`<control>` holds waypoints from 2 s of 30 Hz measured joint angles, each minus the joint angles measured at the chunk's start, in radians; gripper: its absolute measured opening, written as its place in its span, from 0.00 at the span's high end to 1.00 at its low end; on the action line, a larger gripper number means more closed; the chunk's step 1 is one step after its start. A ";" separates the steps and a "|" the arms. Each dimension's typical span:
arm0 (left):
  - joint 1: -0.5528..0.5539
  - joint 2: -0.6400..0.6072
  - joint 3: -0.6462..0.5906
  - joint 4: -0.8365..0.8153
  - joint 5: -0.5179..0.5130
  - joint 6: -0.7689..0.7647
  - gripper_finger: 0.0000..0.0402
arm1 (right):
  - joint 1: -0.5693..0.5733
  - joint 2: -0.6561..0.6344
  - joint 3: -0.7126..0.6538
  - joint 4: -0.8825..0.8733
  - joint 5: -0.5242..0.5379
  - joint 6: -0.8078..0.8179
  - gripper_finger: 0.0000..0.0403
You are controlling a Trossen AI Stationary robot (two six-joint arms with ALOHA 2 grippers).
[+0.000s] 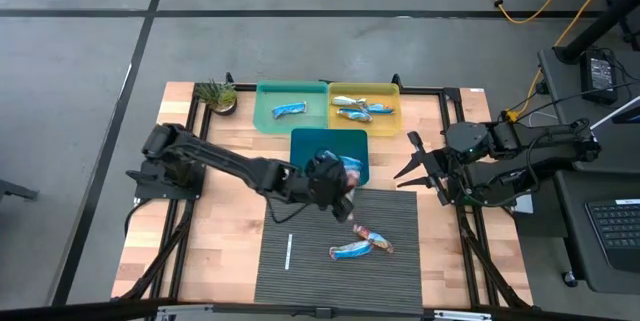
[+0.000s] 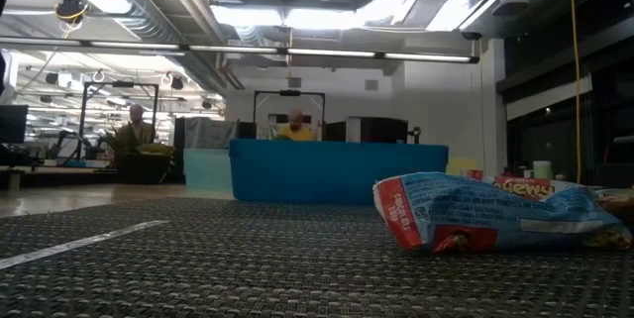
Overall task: Pick and place Granola Bars by type
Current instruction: Put the red granola bar into the green bin
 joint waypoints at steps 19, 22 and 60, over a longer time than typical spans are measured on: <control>0.067 -0.211 0.001 -0.270 -0.116 0.051 0.92 | -0.002 0.000 0.000 -0.003 0.001 0.006 0.77; 0.111 -0.248 0.001 -0.376 -0.107 0.085 0.92 | -0.001 0.000 0.000 -0.003 0.039 0.007 0.77; 0.891 -0.357 0.001 -0.618 0.328 0.905 0.91 | -0.002 0.000 0.000 0.000 0.289 0.361 0.77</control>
